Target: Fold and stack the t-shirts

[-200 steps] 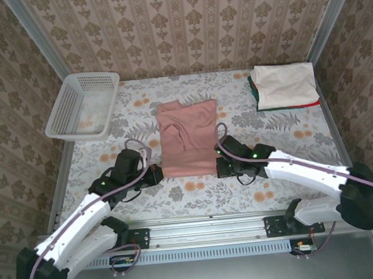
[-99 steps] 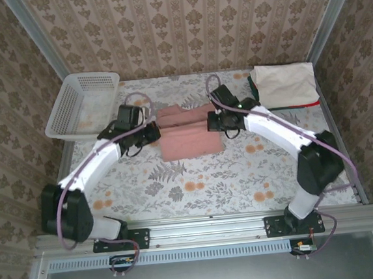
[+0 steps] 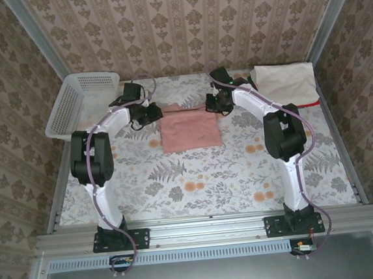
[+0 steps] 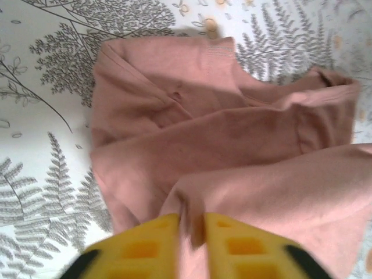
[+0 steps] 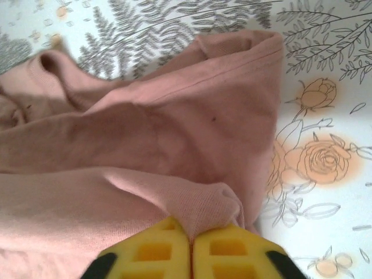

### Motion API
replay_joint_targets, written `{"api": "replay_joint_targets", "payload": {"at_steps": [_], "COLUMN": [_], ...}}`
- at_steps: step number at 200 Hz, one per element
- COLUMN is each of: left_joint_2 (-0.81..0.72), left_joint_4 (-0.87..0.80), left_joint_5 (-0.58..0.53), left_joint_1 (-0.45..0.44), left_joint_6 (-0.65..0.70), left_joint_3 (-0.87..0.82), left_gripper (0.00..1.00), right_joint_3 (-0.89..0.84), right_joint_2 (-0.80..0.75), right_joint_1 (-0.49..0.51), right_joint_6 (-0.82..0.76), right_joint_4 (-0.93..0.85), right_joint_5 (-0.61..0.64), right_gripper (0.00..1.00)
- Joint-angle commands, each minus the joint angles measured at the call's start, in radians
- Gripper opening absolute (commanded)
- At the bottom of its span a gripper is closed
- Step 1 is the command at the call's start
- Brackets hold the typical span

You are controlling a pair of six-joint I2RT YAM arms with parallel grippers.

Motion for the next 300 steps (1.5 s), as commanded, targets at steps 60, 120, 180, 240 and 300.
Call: {"api": "replay_joint_targets", "payload": {"at_steps": [60,120,180,240,300], "left_joint_2": [-0.027,0.013,0.199,0.129,-0.126], "left_joint_4": [-0.112,-0.04,0.021,0.013,0.038], "left_joint_5": [-0.049,0.012,0.078,0.079,0.018], "left_joint_1": [0.029,-0.09,-0.016,0.0,-0.037], "left_joint_6": [0.079,0.094,0.056,0.06,0.062], "left_joint_3": [0.097,0.116,0.123,0.085,-0.107], "left_gripper": [0.41,0.43,0.38,0.4,0.51], "right_joint_3": [-0.052,-0.182,0.09,-0.036,-0.319], "right_joint_2": [-0.127,-0.137,0.141,-0.022,-0.212], "right_joint_1": [0.015,0.078,0.009,0.01,0.097], "right_joint_6": [-0.029,0.012,0.037,0.036,0.035], "right_joint_4": [-0.022,0.232,0.084,0.11,0.246], "right_joint_5": [0.213,0.075,0.068,0.131,0.132], "right_gripper": [0.74,0.45,0.45,0.56,0.66]}}
